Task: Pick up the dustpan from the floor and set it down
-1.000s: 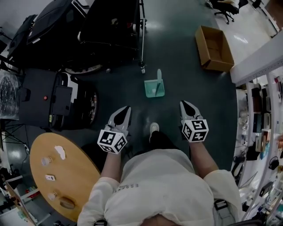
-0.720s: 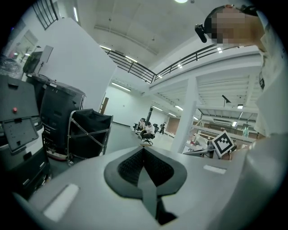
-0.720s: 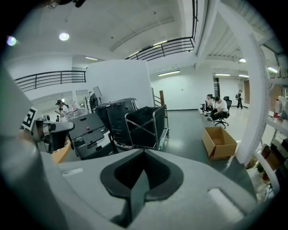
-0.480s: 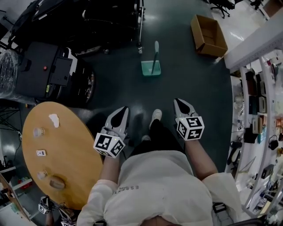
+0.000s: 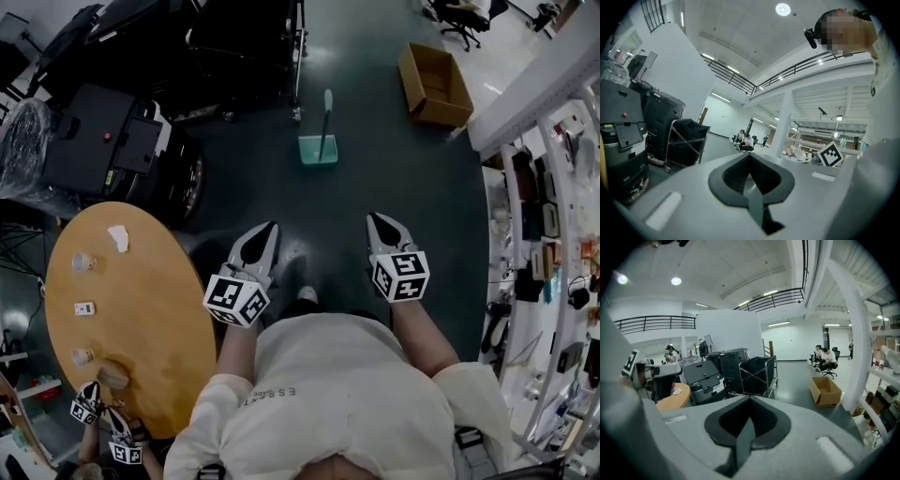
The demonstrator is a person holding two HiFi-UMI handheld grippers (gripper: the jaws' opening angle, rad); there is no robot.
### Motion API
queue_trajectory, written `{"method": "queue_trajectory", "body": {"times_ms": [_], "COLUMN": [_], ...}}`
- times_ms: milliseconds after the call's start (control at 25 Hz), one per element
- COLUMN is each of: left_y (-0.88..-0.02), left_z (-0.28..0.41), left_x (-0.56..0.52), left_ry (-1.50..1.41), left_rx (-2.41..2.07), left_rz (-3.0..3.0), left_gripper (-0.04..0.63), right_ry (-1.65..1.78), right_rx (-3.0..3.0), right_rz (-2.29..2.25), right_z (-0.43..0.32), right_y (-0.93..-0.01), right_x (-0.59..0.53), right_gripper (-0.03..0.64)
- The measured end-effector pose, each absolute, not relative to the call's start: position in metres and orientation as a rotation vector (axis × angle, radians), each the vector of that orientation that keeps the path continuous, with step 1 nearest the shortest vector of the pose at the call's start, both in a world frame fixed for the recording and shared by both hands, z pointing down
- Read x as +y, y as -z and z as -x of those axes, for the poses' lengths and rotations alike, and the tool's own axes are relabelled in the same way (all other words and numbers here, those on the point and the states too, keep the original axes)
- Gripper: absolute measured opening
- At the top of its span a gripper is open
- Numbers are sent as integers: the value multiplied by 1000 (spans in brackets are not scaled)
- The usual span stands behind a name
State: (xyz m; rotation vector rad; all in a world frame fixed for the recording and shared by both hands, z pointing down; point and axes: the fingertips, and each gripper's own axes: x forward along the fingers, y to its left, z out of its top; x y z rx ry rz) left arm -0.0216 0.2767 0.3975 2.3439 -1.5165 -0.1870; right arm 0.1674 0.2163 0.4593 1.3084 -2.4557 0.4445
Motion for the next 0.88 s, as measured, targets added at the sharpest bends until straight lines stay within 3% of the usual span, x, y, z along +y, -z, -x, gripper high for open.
{"method": "queue_trajectory", "body": {"times_ms": [880], "left_y": [-397], "left_z": [-18], "left_x": [283], "left_ry": [118], "left_rx": [-1462], "left_rz": [-2371], "left_gripper": [11], "right_ry": [-472], "right_rx": [-2495], "right_rz": [-1281], "right_z": [-188], "right_y": [-446], "right_x": [233], "right_gripper": [-9]}}
